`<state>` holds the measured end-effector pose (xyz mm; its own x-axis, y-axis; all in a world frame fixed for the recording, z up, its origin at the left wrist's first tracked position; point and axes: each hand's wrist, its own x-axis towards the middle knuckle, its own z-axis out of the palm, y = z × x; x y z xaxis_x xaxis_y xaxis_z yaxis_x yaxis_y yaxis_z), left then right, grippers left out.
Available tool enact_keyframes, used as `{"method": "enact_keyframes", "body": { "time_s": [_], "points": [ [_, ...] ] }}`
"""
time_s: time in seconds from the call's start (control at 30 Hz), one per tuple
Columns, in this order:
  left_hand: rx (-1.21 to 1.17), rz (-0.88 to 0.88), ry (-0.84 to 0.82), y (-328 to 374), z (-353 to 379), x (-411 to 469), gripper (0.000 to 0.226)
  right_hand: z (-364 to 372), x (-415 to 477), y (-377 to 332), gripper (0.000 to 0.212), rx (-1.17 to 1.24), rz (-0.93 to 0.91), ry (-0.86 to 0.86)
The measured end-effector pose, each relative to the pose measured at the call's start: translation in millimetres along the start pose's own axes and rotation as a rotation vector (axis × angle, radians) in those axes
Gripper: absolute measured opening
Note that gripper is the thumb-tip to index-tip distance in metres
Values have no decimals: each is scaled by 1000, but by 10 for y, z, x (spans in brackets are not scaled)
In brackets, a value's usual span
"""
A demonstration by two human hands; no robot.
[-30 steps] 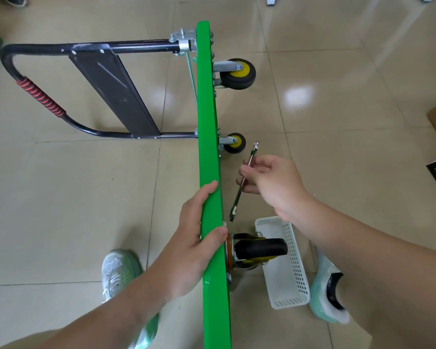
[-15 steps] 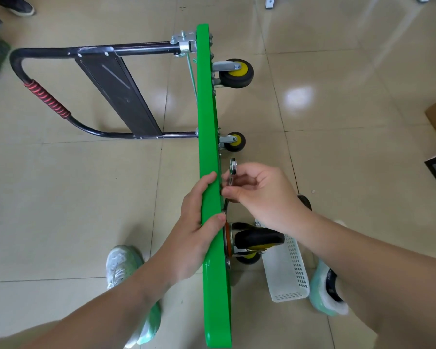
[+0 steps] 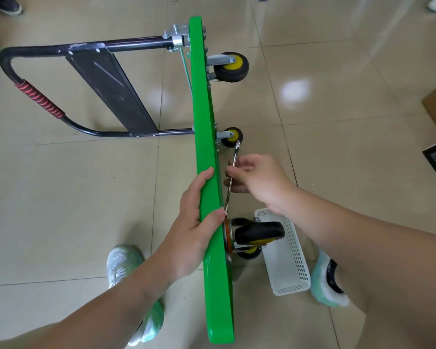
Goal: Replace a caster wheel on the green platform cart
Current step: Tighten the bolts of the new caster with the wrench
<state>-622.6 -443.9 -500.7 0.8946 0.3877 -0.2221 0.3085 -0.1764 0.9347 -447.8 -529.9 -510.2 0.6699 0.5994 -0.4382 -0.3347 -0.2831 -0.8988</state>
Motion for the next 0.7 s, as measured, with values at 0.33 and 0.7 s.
{"method": "enact_keyframes", "body": {
  "time_s": [0.33, 0.7],
  "points": [
    [-13, -6, -44, -36, -35, 12, 70, -25, 140, -54, 7, 4, 90, 59],
    [-12, 0, -15, -25, -9, -3, 69, -78, -408, -204, 25, -37, -267, -60]
  ]
}}
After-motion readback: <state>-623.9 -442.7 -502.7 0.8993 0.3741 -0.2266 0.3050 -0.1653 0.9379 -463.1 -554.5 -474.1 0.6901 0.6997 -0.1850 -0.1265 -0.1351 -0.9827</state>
